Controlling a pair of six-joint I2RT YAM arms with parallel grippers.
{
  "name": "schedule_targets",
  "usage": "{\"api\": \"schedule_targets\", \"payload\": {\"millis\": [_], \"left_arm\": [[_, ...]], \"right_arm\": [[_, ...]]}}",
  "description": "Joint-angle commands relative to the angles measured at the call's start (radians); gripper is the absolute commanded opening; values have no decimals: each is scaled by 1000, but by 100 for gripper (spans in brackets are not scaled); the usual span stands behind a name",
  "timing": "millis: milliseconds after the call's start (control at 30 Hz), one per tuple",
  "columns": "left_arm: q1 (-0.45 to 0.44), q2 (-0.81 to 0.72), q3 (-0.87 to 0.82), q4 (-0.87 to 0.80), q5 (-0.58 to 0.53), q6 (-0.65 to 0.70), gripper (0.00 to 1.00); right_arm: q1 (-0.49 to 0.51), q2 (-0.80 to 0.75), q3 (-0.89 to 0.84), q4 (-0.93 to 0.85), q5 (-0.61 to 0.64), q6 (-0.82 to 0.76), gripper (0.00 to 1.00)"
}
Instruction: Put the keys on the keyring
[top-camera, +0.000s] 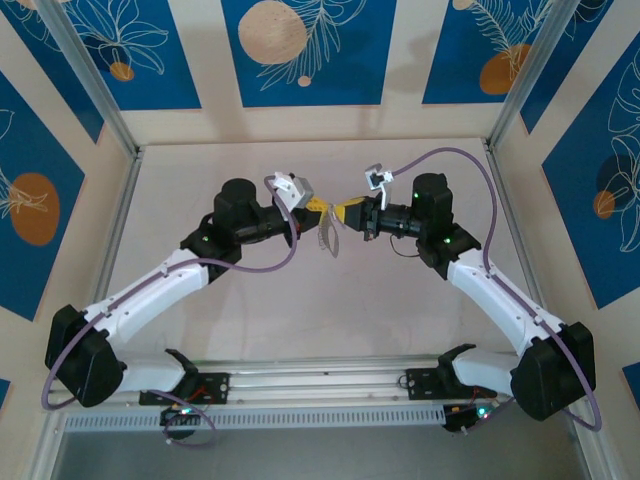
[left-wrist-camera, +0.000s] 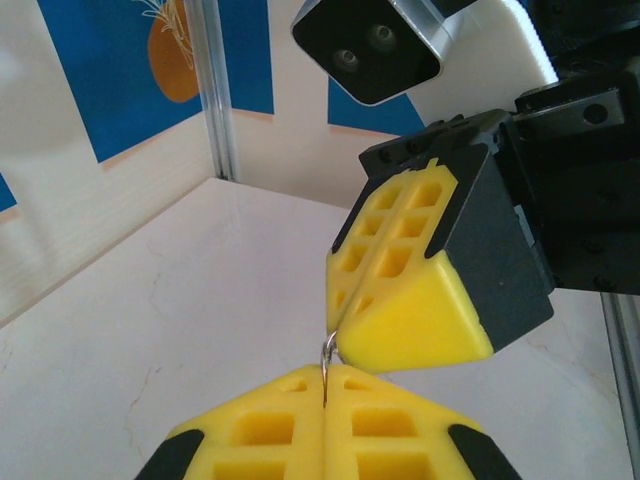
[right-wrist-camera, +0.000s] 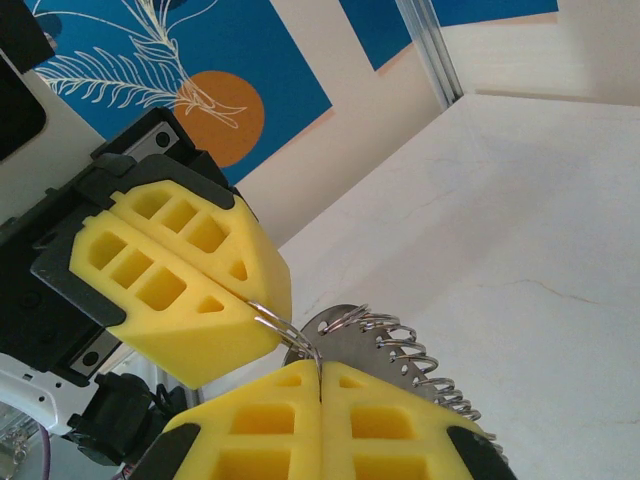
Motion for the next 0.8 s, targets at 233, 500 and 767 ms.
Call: {"api": "schedule_targets", "payload": {"millis": [233, 500, 767], "left_arm": [[-13, -38, -17, 109, 4, -11, 0], [-9, -22, -53, 226, -2, -96, 0], [11, -14, -77, 336, 69, -212, 0]], "right_arm": [[-18, 13, -28, 7, -22, 35, 0], [-45, 8, -45, 28, -45, 91, 37], [-102, -68, -104, 76, -43, 174, 48]]}}
